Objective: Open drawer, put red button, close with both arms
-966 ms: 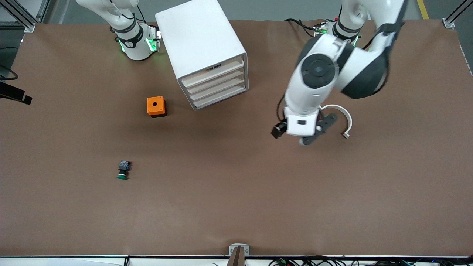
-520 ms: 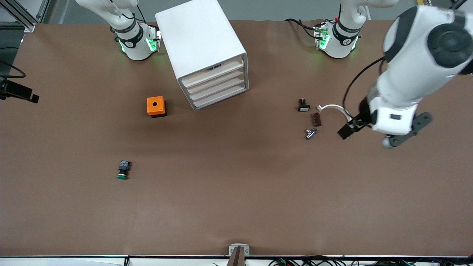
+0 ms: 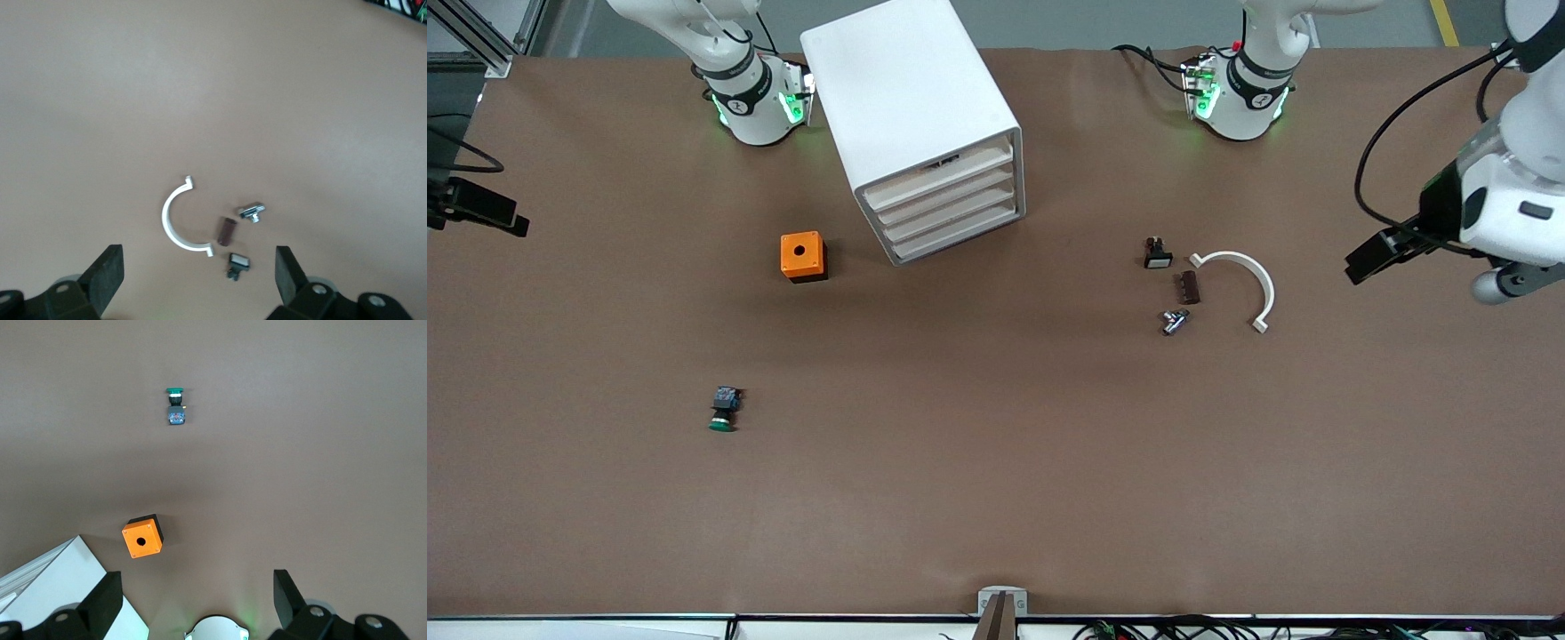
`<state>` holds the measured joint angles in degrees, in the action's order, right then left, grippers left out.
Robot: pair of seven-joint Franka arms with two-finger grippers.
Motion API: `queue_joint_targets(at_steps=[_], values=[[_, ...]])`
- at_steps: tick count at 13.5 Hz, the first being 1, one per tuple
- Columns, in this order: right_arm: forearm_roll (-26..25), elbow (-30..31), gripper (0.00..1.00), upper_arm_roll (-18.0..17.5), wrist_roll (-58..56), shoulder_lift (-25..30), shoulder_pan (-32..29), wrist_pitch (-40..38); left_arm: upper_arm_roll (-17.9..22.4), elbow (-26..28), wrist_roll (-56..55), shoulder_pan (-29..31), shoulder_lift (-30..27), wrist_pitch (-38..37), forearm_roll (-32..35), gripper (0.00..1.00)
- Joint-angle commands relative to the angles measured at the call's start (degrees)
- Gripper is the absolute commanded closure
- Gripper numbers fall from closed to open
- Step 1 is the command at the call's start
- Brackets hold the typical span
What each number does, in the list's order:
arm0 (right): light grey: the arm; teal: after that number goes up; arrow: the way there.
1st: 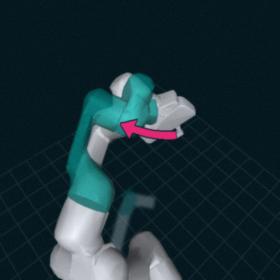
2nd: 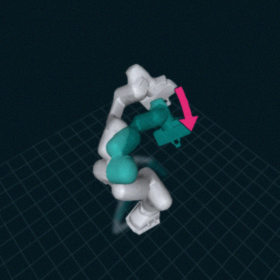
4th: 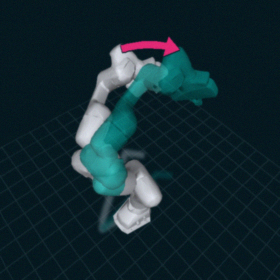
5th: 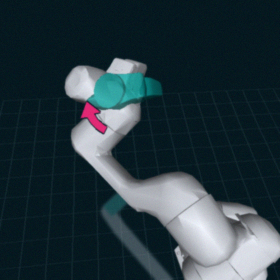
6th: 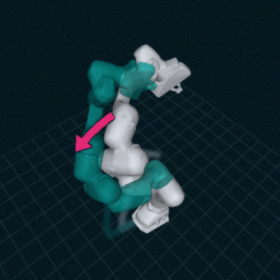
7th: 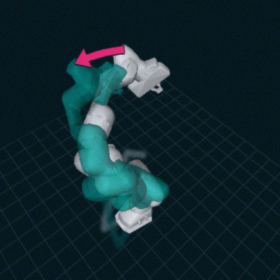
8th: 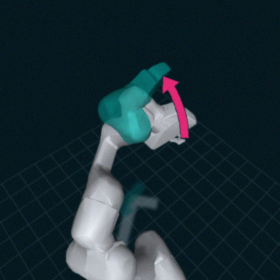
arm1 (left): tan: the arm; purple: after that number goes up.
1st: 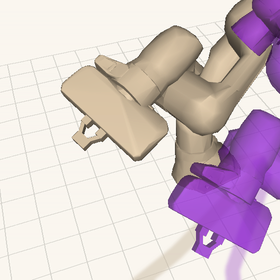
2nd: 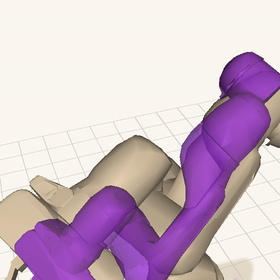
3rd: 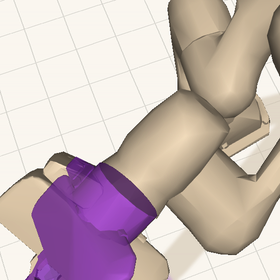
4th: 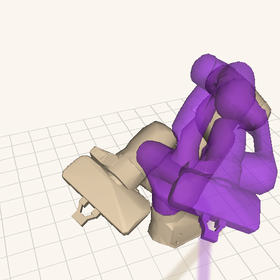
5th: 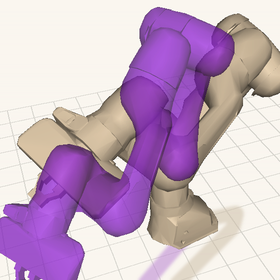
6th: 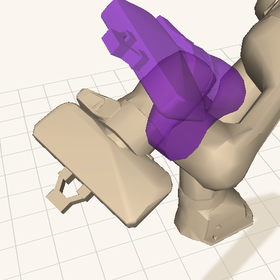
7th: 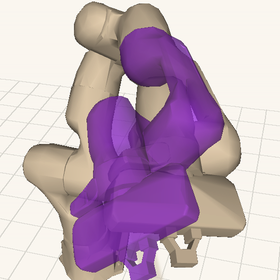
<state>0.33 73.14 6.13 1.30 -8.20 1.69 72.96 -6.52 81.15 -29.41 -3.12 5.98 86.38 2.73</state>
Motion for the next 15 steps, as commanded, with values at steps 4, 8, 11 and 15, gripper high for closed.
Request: queue_joint_targets(at_steps=[4, 8, 11, 15], values=[[-0.6, 13.5, 0.0, -0.1, 0.6, 10.6, 0.5, 6.4, -0.6, 8.5, 14.7, 3.8, -9.2, -2.0, -0.2, 0.0], [-0.5, 13.5, 0.0, -0.2, 0.8, 10.7, 0.5, 6.9, -0.6, 13.5, 18.9, 3.8, -14.0, -1.8, -0.3, 0.0], [0.5, 13.5, 0.0, -0.2, 1.6, 10.7, 0.6, 8.2, -0.7, 15.4, 19.7, 3.6, -15.7, -2.0, -0.8, 0.0], [0.5, 13.8, 0.0, -1.5, 1.3, 10.8, 0.2, 9.9, -0.6, 15.1, 22.4, 3.8, -15.6, -2.0, -1.3, 0.0]])
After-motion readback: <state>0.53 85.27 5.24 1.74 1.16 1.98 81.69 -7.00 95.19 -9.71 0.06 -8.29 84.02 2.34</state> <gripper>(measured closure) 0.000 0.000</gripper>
